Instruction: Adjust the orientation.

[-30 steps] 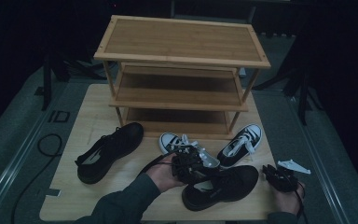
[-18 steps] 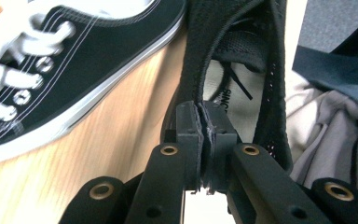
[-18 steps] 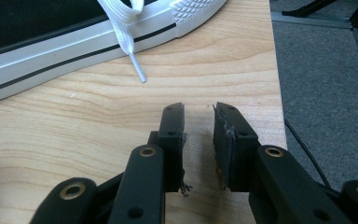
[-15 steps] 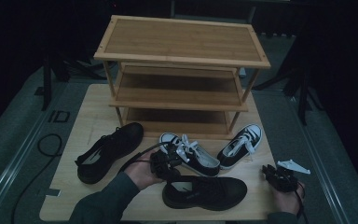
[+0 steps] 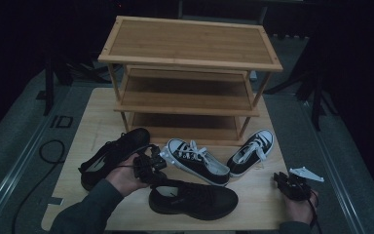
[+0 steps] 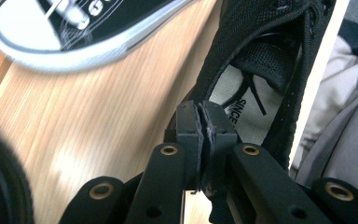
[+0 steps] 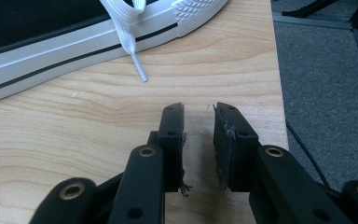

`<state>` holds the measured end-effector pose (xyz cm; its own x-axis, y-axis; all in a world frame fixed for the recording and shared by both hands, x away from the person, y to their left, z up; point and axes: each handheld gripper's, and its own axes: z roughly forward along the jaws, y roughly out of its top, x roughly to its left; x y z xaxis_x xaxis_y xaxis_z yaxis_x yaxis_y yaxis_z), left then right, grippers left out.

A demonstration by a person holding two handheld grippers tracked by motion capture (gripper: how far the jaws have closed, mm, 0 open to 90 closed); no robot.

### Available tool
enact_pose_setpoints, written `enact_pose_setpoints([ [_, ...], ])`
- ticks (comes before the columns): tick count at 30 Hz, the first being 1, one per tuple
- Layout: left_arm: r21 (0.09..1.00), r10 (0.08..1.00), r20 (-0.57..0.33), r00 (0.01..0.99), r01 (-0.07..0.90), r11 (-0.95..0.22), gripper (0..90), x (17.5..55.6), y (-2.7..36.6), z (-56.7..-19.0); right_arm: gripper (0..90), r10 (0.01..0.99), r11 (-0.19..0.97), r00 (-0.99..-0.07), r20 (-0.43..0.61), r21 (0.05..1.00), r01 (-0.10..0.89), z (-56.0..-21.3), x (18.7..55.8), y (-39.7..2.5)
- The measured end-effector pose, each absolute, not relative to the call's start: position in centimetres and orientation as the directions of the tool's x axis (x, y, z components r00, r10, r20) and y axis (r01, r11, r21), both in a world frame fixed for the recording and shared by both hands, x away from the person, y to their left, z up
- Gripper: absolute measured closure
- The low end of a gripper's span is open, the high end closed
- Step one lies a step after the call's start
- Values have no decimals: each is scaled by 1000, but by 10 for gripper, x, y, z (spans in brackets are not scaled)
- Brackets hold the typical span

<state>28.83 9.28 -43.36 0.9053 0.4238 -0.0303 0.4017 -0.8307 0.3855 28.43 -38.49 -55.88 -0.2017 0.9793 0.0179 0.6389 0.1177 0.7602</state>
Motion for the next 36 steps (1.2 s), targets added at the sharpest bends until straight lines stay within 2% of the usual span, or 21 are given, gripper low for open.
enact_pose_setpoints([
  [11, 378, 529, -25, 848, 497, -781, 868, 287, 145, -433, 727, 979, 119, -202, 16, 760, 638, -559, 284, -384],
  [26, 379, 623, -36, 781, 588, -714, 867, 278, 192, -434, 728, 978, 122, -206, 16, 760, 638, -559, 284, -384],
  [36, 384, 573, -3, 820, 530, -756, 772, 285, 170, -431, 724, 978, 121, -206, 18, 759, 639, -559, 284, -383],
])
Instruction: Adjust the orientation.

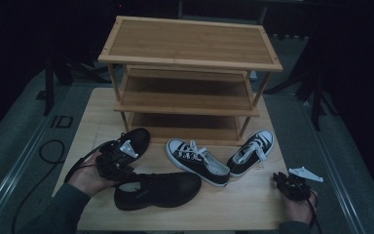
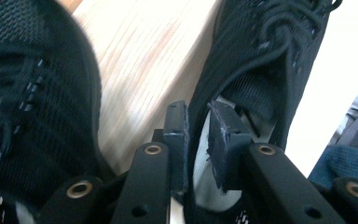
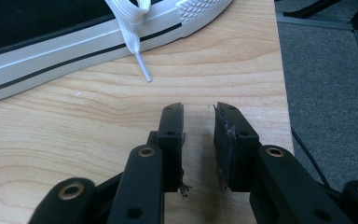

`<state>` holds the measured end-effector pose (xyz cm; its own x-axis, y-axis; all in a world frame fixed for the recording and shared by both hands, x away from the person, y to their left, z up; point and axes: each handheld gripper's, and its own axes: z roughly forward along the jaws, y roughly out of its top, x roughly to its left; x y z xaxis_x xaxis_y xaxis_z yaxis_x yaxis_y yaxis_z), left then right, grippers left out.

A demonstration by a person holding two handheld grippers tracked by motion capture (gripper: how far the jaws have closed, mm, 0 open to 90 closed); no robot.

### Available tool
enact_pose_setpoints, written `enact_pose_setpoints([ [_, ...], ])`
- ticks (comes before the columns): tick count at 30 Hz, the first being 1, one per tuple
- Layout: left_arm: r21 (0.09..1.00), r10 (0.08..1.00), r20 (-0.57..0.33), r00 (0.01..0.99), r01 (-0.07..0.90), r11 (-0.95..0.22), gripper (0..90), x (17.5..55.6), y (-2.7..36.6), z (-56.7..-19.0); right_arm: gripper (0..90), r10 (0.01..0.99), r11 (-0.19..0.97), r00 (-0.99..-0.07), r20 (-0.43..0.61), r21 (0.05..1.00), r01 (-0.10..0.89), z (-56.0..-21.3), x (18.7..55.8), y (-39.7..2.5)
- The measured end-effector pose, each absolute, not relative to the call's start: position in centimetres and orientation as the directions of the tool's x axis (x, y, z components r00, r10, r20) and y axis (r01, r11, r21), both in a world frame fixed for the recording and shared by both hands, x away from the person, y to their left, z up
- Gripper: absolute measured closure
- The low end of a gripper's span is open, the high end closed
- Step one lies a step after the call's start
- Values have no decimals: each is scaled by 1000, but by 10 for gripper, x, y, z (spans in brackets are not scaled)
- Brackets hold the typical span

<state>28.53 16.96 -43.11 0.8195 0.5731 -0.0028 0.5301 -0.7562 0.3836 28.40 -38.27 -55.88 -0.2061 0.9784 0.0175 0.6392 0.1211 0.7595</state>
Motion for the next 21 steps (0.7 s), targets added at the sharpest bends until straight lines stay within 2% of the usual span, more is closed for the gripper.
enact_pose_setpoints([
  [4, 361, 550, 12, 835, 510, -781, 758, 288, 159, -433, 722, 978, 120, -208, 20, 760, 639, -559, 284, -383],
  [21, 345, 528, 16, 849, 491, -800, 657, 288, 157, -437, 718, 978, 120, -209, 21, 760, 639, -559, 284, -383],
])
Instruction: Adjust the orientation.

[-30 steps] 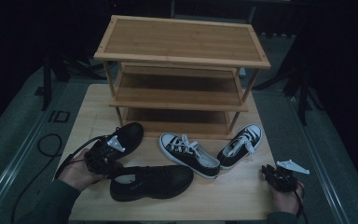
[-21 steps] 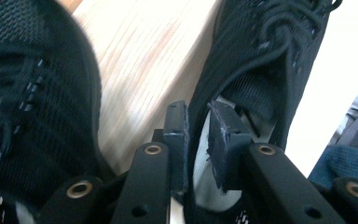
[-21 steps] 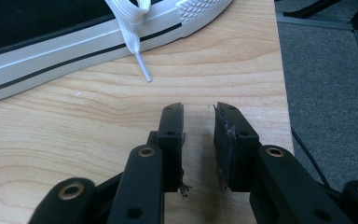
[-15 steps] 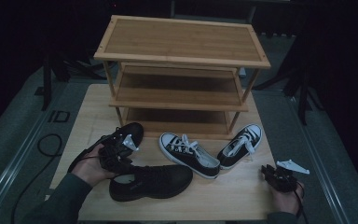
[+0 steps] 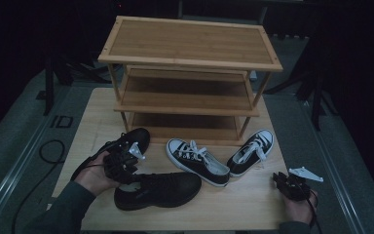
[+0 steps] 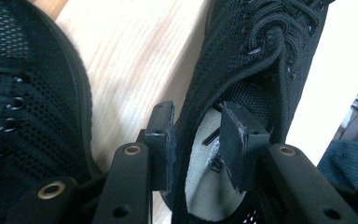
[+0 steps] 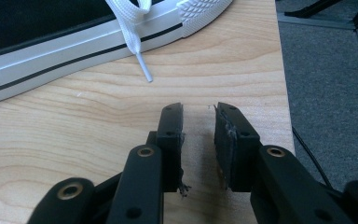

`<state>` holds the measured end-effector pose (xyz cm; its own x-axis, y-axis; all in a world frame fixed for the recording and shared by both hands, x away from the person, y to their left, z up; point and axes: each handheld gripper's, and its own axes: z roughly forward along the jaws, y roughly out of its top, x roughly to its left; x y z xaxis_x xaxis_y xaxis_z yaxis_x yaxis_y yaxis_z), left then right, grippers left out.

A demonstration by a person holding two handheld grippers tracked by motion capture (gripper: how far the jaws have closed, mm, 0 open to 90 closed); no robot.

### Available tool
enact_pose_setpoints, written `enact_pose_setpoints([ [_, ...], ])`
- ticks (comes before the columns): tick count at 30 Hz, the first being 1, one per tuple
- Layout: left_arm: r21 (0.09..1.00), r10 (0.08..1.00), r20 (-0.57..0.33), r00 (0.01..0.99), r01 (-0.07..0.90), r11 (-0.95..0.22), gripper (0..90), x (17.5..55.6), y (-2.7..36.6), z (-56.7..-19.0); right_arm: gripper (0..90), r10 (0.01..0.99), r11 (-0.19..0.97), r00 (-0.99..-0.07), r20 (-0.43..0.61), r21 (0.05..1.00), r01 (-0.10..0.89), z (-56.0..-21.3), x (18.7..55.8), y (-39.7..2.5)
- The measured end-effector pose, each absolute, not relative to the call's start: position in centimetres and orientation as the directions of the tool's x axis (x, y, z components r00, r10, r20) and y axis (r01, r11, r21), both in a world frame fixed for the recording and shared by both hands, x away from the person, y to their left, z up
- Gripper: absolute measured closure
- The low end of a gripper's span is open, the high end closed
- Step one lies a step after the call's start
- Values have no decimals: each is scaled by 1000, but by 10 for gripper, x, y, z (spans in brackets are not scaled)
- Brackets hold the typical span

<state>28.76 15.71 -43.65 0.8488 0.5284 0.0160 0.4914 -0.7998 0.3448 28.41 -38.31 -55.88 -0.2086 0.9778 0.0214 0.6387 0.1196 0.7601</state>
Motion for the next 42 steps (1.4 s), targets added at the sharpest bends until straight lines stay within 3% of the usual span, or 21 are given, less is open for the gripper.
enact_pose_setpoints([
  [10, 308, 493, 30, 869, 462, -832, 704, 298, 128, -449, 718, 978, 119, -209, 22, 760, 639, -559, 284, -383],
  [13, 311, 497, 67, 865, 455, -834, 870, 297, 125, -450, 718, 978, 119, -209, 23, 760, 639, -559, 284, -383],
  [19, 307, 512, 47, 858, 475, -825, 874, 294, 134, -448, 718, 978, 119, -209, 23, 760, 639, -559, 284, -383],
  [33, 366, 736, 17, 676, 681, -634, 875, 286, 204, -448, 719, 978, 119, -207, 21, 760, 639, -559, 284, -383],
  [42, 399, 804, 10, 594, 735, -548, 875, 286, 221, -451, 719, 978, 121, -209, 19, 760, 639, -559, 284, -382],
])
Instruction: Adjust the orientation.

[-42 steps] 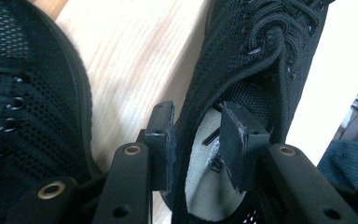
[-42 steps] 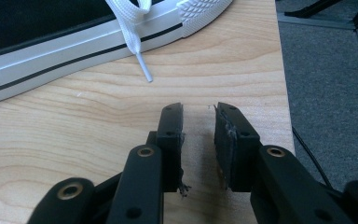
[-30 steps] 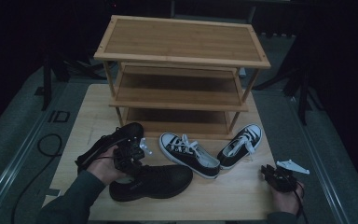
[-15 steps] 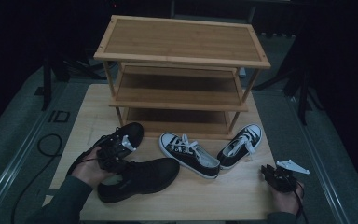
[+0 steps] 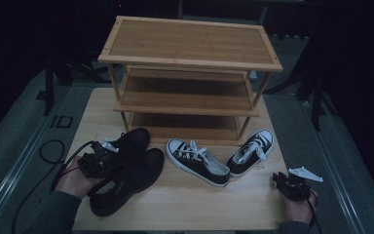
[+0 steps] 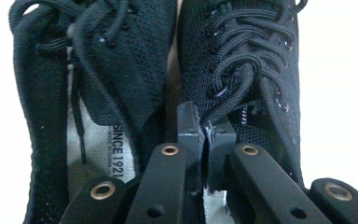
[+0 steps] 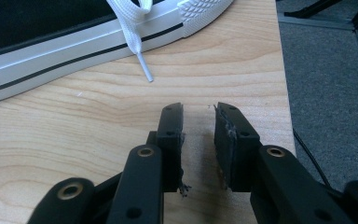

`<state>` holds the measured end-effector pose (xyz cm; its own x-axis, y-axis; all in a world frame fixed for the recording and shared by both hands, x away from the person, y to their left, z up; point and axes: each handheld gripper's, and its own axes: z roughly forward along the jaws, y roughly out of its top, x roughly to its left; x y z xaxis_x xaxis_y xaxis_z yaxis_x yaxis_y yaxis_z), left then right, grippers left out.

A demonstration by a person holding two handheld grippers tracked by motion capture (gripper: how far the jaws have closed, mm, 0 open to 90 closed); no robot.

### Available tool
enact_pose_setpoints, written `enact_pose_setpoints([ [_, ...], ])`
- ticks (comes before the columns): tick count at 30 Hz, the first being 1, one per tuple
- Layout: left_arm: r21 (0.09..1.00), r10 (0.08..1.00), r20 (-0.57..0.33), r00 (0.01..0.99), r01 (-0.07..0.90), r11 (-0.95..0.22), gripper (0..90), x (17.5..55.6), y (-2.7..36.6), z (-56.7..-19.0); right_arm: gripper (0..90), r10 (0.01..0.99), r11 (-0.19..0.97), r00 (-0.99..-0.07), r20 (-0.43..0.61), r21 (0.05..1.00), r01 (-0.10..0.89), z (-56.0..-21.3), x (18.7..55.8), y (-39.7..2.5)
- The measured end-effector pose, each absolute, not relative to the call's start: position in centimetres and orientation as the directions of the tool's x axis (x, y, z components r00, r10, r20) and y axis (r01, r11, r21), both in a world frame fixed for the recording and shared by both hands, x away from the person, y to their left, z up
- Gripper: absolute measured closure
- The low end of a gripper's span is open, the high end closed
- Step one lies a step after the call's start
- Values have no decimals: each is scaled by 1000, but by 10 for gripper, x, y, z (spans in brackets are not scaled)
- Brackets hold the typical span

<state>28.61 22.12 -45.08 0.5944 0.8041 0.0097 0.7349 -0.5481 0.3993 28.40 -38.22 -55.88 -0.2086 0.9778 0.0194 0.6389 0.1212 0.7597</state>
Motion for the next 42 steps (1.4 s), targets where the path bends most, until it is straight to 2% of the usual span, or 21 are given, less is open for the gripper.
enact_pose_setpoints([
  [9, 393, 801, 33, 598, 729, -561, 863, 285, 219, -451, 719, 977, 121, -210, 21, 760, 639, -559, 284, -382],
  [18, 425, 785, 32, 619, 702, -571, 642, 281, 220, -441, 718, 977, 124, -212, 18, 760, 638, -559, 284, -382],
  [27, 471, 779, 37, 626, 676, -566, 606, 283, 215, -425, 718, 977, 125, -213, 18, 760, 638, -559, 284, -382],
  [30, 488, 777, 38, 628, 667, -563, 616, 285, 211, -421, 718, 977, 125, -213, 19, 760, 638, -559, 284, -382],
  [35, 501, 756, 40, 653, 641, -581, 721, 294, 193, -417, 718, 977, 125, -213, 18, 760, 638, -559, 284, -382],
  [42, 508, 730, 29, 683, 619, -599, 761, 306, 166, -419, 718, 977, 121, -213, 23, 760, 639, -559, 284, -382],
])
